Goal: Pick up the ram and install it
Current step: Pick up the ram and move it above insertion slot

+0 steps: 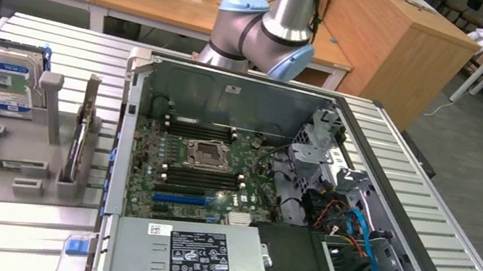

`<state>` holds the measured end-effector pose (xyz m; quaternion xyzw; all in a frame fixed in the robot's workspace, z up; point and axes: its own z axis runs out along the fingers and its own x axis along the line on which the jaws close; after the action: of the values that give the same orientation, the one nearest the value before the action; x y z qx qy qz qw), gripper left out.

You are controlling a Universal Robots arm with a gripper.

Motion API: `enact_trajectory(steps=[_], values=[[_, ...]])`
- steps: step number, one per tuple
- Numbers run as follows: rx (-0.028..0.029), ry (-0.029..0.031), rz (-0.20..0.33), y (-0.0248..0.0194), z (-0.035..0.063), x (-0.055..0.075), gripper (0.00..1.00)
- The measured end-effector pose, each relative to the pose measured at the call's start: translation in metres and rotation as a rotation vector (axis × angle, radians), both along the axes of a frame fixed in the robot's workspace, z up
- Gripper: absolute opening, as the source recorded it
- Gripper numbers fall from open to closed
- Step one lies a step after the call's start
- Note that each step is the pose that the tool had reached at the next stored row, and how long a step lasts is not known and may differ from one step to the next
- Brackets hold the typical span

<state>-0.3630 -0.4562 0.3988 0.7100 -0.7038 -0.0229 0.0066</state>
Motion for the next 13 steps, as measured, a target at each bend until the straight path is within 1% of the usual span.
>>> enact_trajectory(steps=[2, 13], values=[[0.0002, -0.0002, 0.0, 0.0, 0.0015, 0.0, 0.12], [0.0001, 0.0, 0.0, 0.0, 0.0016, 0.0, 0.12]])
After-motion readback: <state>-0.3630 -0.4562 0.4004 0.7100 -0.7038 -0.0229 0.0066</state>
